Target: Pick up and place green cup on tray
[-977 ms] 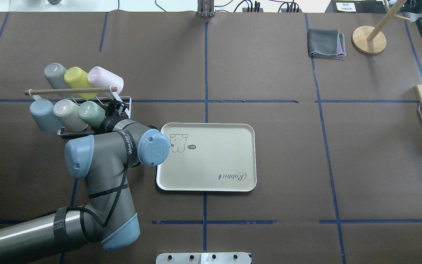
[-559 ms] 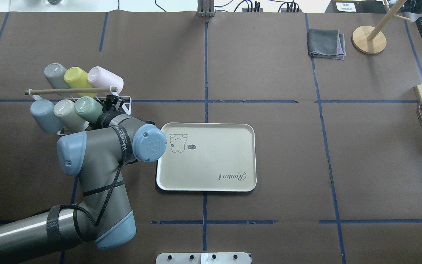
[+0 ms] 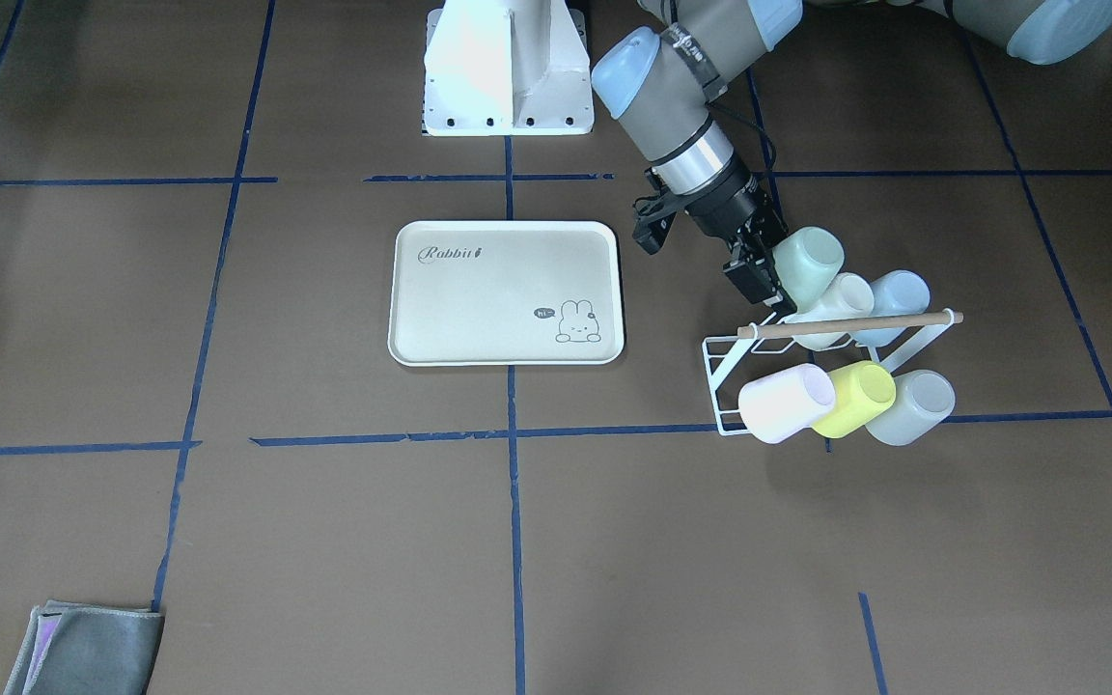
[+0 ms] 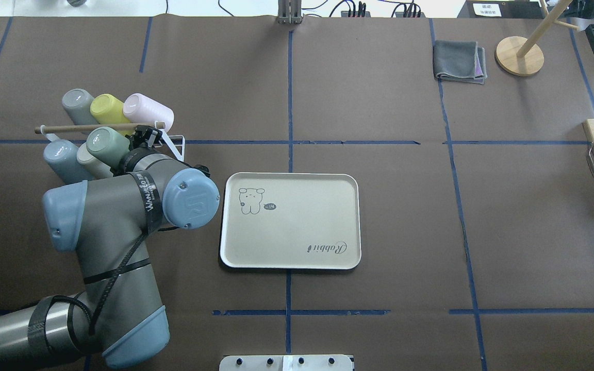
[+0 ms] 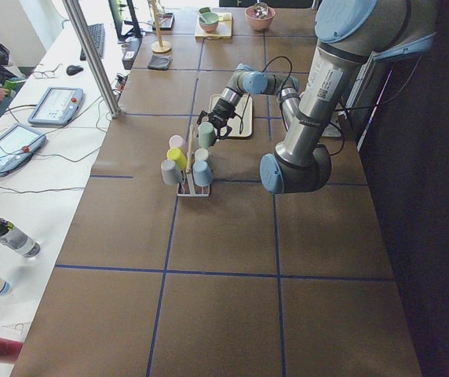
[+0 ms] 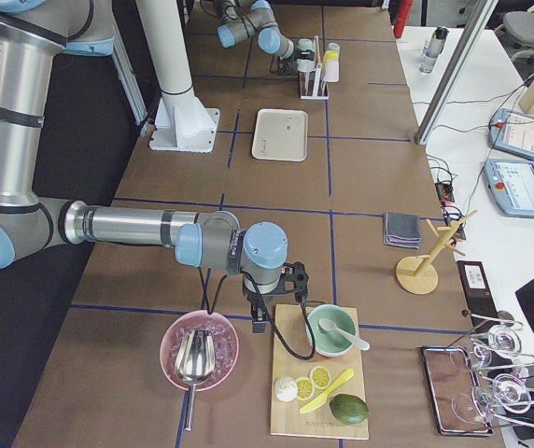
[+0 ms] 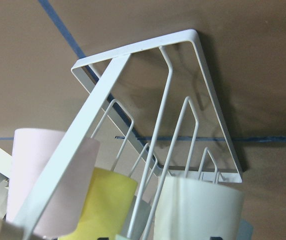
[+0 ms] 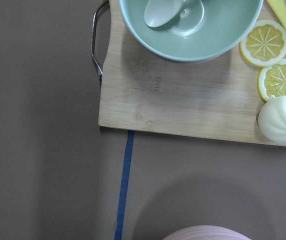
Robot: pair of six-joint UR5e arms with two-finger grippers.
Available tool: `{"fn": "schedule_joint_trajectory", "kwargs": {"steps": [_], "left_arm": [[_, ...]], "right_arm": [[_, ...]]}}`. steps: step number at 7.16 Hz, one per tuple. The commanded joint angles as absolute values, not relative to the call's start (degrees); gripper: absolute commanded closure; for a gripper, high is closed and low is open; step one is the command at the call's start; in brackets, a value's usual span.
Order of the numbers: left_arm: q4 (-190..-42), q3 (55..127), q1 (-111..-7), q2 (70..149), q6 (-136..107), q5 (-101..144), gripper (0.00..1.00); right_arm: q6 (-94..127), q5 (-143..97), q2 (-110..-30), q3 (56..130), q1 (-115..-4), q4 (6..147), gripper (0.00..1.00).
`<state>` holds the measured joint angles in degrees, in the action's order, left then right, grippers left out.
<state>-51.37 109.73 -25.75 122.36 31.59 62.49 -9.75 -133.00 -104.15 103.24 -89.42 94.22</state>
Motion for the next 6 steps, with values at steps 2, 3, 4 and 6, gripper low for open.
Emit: {"fn": "schedule_joint_trajectory", "kwargs": {"steps": [2, 3, 4, 6], "left_arm": [[-49.8, 119.1, -28.3, 121.6, 34.8, 62.8, 0.27], [-49.7, 123.2, -28.9, 121.6, 34.2, 63.3, 0.26], [-50.0, 126.5, -29.1, 121.6, 31.3, 64.6, 0.26], [-54.6, 128.0, -29.1, 121.7, 20.3, 68.3, 0.26]], "right_arm": [[-9.8, -133.1, -104.1, 103.3, -89.5, 94.2, 0.00], [-9.8, -133.3, -104.0, 103.3, -89.4, 94.2, 0.00], [-9.8, -134.0, -104.0, 103.3, -89.5, 94.2, 0.00], [-9.8, -134.2, -103.8, 103.4, -89.4, 94.2, 0.00]]}}
